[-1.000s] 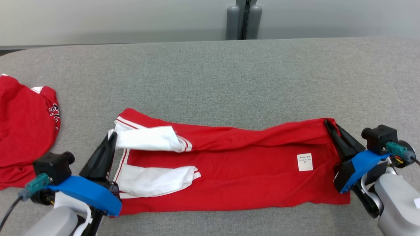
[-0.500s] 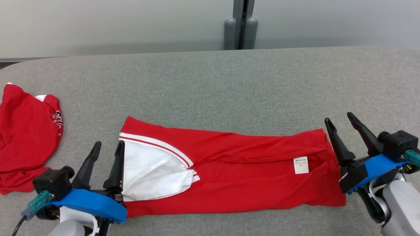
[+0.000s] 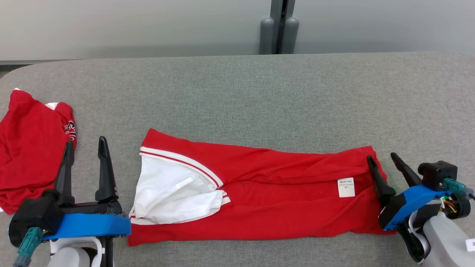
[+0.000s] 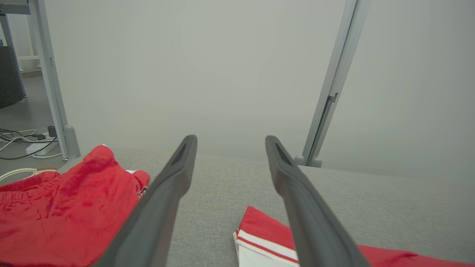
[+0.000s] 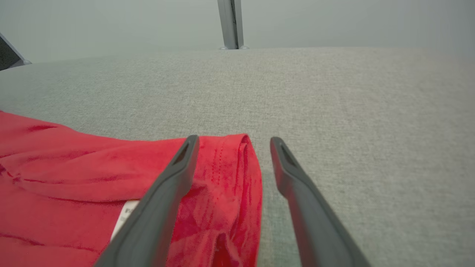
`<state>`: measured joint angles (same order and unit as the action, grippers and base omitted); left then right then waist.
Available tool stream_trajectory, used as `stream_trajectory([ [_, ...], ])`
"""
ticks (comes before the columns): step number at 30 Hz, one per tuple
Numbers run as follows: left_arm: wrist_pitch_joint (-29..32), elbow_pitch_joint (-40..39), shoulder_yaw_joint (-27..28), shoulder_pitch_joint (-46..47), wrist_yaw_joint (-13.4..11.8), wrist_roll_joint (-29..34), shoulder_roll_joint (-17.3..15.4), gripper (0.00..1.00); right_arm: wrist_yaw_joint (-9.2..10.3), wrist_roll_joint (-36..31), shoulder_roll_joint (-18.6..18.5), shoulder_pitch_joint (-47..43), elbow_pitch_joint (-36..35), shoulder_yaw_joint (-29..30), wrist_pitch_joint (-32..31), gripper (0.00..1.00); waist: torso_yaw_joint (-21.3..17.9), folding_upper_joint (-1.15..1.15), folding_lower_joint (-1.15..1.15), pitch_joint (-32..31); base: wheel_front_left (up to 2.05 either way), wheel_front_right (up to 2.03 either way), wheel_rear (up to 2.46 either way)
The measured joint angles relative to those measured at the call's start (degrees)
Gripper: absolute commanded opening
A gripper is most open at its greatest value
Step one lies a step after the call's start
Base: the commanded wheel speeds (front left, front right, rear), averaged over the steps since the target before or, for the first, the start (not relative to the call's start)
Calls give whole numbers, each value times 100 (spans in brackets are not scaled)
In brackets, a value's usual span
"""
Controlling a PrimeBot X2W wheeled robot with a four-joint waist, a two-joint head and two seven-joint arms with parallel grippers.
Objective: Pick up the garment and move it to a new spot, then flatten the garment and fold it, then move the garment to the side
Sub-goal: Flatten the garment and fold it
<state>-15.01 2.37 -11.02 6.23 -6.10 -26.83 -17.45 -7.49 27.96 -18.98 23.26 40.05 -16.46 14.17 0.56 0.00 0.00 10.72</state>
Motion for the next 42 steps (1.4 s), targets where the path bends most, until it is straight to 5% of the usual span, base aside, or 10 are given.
stream_trajectory([
  [14, -5, 216, 1110, -281, 425, 1417, 859, 100, 1, 419, 355, 9, 925, -314, 10, 100, -2, 0, 0, 37, 0, 0, 0],
  [15, -5, 250, 1162, -287, 470, 1460, 902, 100, 1, 450, 370, 6, 938, -354, 13, 93, -9, 0, 0, 38, 0, 0, 0],
  [16, -5, 280, 1209, -288, 505, 1504, 948, 100, 7, 482, 387, 6, 946, -397, 14, 59, -14, 0, 0, 41, 0, 0, 0],
  [17, -5, 313, 1243, -288, 532, 1557, 978, 100, 10, 517, 405, 8, 948, -441, 26, 10, -20, 0, 0, 46, 0, 0, 0],
  [18, -5, 349, 1280, -287, 569, 1599, 1016, 100, 10, 556, 422, 8, 947, -469, 32, 0, -27, 0, 0, 50, 0, 0, 0],
  [26, -5, 495, 1580, -281, 767, 1885, 1205, 100, -7, 643, 361, 56, 890, -293, 73, 0, -112, 0, 0, 4, 0, 0, 0],
  [42, -5, 654, 1820, -296, 1004, 2134, 1369, 100, -1, 328, -760, 96, 845, 889, 80, 0, -232, 0, 0, -179, 0, 0, 0],
])
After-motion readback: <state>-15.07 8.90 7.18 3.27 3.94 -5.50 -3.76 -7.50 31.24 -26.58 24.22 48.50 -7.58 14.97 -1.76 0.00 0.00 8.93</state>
